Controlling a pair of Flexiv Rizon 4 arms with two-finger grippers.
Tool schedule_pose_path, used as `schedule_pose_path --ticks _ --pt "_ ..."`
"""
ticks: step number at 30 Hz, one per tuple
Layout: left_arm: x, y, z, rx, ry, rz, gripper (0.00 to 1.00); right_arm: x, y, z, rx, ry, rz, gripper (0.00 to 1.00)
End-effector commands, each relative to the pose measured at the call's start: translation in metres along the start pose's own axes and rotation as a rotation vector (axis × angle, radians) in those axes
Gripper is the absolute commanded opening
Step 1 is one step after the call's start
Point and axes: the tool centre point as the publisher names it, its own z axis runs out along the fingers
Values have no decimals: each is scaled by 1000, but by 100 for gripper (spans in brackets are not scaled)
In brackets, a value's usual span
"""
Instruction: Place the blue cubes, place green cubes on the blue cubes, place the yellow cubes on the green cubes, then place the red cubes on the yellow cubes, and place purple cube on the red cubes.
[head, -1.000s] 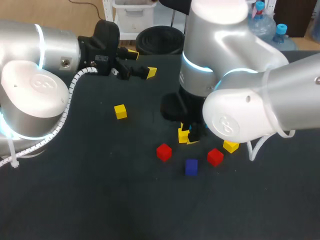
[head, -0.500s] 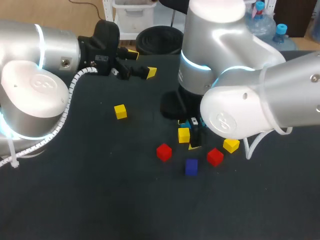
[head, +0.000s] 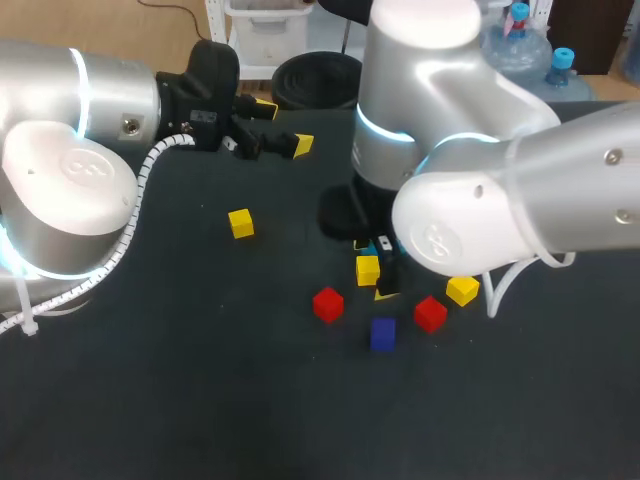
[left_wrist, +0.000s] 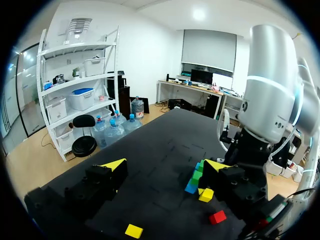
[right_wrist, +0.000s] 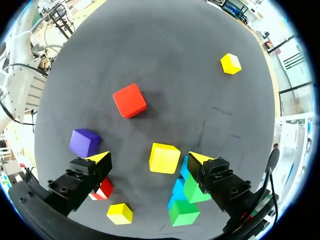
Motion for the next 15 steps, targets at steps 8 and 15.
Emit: schedule_pose_path --ticks 8,15 --pt "1 1 0 1 -7 2 100 1 -4 7 -1 28 8 100" --pt "1 1 0 1 -7 2 100 3 -4 9 2 43 4 76"
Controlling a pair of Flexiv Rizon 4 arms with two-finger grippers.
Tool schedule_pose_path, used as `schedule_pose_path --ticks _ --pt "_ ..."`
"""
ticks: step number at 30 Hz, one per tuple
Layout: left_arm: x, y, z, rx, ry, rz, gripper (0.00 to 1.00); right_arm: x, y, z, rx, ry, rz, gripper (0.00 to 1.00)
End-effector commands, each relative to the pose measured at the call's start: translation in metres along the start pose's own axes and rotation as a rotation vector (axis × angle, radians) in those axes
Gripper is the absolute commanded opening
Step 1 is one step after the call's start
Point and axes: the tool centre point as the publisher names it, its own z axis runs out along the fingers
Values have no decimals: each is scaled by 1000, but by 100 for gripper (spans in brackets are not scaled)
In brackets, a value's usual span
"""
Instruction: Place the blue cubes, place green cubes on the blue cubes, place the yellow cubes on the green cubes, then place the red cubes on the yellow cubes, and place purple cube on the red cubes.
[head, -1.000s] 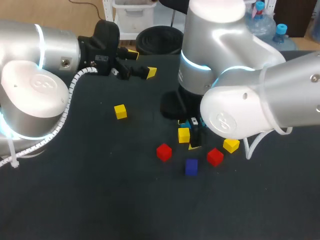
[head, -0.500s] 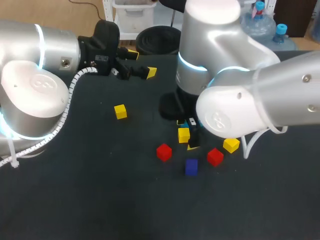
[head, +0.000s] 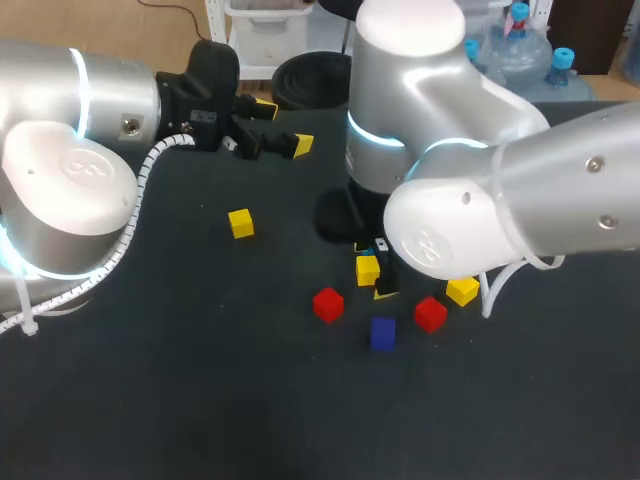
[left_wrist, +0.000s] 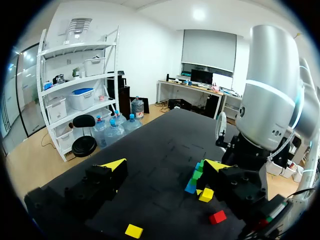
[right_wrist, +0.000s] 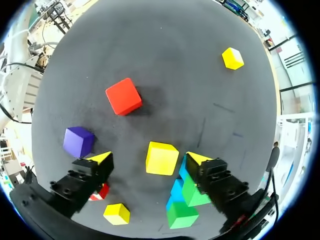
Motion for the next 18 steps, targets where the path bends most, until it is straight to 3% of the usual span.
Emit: schedule_pose_path --ticks 1,3,9,13,18 --pt "1 1 0 1 -7 2 100 -1 0 1 4 6 1 66" --pt "1 1 0 1 -7 2 100 0 0 1 4 8 0 49" --pt "1 1 0 1 -7 2 100 0 1 2 0 12 -4 35" --pt "1 1 0 1 -7 2 100 1 2 1 -2 14 -4 0" --pt "1 1 0 1 -7 2 100 4 5 -2 -9 20 -1 0"
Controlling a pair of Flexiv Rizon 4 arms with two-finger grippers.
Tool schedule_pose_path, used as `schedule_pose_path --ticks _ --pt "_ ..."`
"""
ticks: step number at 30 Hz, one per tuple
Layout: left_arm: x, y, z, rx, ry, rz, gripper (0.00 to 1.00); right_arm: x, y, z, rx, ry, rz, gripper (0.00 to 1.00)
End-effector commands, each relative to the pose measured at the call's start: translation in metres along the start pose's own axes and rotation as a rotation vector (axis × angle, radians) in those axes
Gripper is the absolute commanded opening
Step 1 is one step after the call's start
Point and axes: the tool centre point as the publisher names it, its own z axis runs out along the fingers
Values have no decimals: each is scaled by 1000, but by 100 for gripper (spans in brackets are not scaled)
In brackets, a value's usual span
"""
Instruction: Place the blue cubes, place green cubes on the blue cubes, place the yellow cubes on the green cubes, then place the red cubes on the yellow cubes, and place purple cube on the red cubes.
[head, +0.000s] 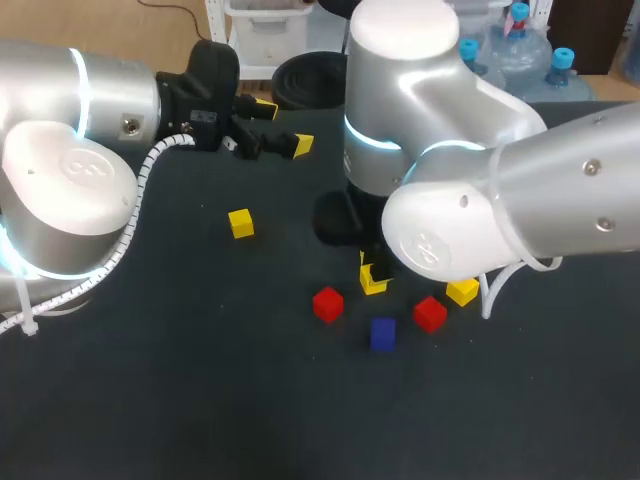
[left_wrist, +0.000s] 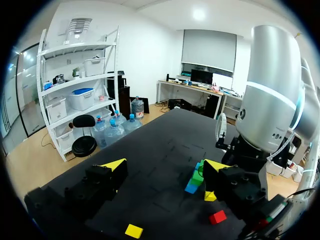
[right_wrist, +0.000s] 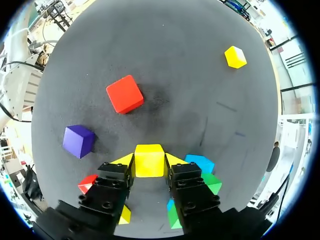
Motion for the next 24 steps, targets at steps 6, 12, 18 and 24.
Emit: schedule_pose_path --ticks 6,12,18,24 --pt "1 1 0 1 -7 2 100 8 10 -24 -12 11 46 0" --pt "1 1 0 1 -7 2 100 18 15 -50 -79 0 189 0" --pt "1 1 0 1 -7 2 100 22 8 -77 -69 -38 286 0" --pt "1 1 0 1 -7 2 100 29 -6 -79 -46 -22 305 0"
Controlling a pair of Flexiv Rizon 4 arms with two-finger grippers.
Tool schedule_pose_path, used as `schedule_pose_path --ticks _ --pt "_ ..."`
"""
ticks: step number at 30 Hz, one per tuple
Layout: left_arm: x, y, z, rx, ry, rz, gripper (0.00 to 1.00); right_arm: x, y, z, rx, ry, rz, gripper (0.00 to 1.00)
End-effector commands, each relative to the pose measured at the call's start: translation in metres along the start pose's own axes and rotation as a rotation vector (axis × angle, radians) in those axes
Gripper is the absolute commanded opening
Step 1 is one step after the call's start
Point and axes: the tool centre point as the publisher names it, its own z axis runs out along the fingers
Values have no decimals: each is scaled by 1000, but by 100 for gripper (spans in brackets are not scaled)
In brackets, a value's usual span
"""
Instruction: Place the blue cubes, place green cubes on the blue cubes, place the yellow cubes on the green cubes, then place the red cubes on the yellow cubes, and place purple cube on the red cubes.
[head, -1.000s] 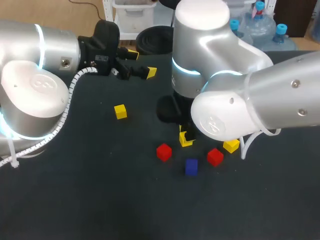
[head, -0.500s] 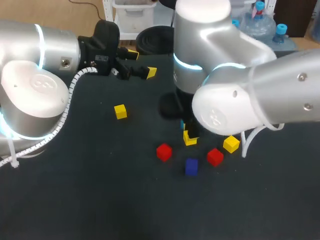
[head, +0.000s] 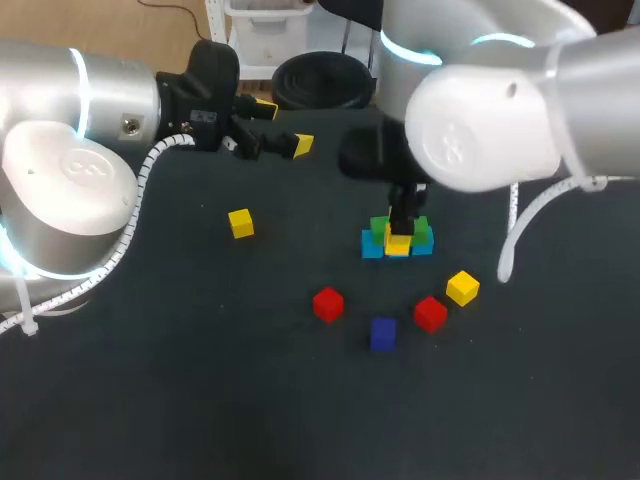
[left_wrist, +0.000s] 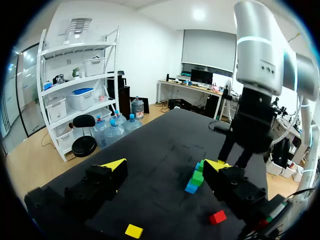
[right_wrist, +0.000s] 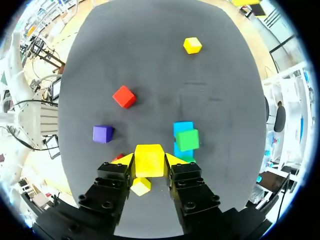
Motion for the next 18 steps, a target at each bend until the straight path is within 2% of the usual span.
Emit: schedule_pose_path --ticks 1,4,8,18 --pt "2 1 0 1 -7 2 100 2 -9 4 14 18 3 0" --pt "2 1 0 1 -7 2 100 4 -17 11 41 47 -3 0" --pt "2 1 0 1 -7 2 100 6 -25 13 55 43 10 0" --pt "2 1 0 1 -7 2 100 5 -35 6 69 25 17 0"
